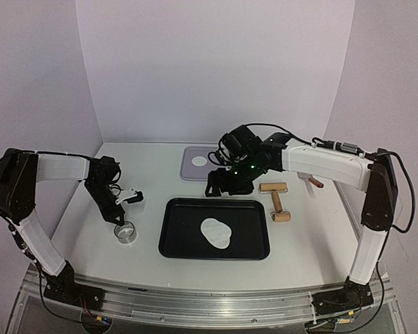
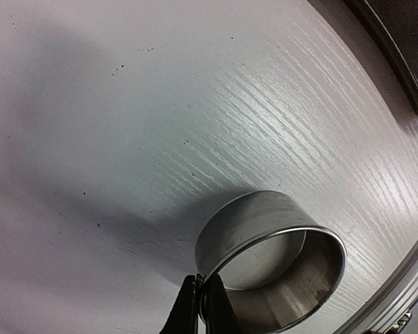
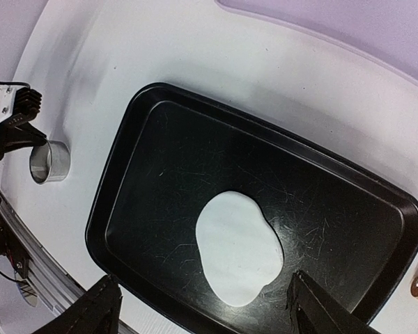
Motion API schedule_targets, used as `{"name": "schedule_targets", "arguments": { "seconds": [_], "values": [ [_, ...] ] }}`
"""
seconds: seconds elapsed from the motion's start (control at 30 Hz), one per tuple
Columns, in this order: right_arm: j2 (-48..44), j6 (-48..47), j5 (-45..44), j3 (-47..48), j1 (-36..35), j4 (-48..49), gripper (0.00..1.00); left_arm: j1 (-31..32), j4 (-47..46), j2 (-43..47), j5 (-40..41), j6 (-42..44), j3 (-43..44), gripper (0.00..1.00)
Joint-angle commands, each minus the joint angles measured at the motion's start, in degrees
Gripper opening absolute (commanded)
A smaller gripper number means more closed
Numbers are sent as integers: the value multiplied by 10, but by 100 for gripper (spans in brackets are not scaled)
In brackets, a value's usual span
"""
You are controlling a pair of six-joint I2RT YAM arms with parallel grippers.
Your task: Roll out the dumpling wrappers from the dough
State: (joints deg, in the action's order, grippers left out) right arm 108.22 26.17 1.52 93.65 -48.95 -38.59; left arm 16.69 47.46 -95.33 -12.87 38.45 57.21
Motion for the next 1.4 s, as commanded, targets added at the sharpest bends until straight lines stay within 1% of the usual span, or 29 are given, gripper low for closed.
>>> {"name": "schedule_targets", "arguments": {
  "seconds": [0.0,0.13,0.27,0.33,0.43,0.53,0.67,0.73,0.87,0.93,1.07,1.2,1.3,1.37],
  "values": [
    [-2,-1,-9,22,-3,5,78,-1,-4,12,-9,-18,10,0],
    [-6,12,-7,17,-3,5,77,-1,33,23,-28,-50,49,0],
    [-18,51,0,22,-3,5,73,7,64,20,-47,-105,134,0],
    [-24,79,10,29,-3,5,68,26,80,6,-49,-130,187,0],
    [-30,128,30,39,-4,7,63,66,88,-28,-44,-168,254,0],
    [-28,180,46,40,-6,14,61,118,82,-77,-36,-227,321,0],
    [-32,250,43,37,-9,44,56,159,61,-136,-35,-323,392,0],
    [-40,285,32,23,-12,58,53,172,42,-155,-54,-366,408,0],
    [-58,330,-12,-21,-15,82,46,203,7,-177,-62,-454,426,0],
    [-56,338,-30,-29,-16,84,42,223,-4,-182,-68,-484,428,0],
    [-38,334,-52,-24,-21,84,38,249,-14,-198,-82,-539,427,0],
    [-28,340,-75,-44,-22,83,35,259,-20,-216,-95,-571,421,0],
    [-7,331,-77,-38,-23,74,33,260,-23,-225,-100,-576,428,0],
    [-2,326,-93,-42,-23,62,31,261,-23,-228,-102,-578,431,0]
  ]
}}
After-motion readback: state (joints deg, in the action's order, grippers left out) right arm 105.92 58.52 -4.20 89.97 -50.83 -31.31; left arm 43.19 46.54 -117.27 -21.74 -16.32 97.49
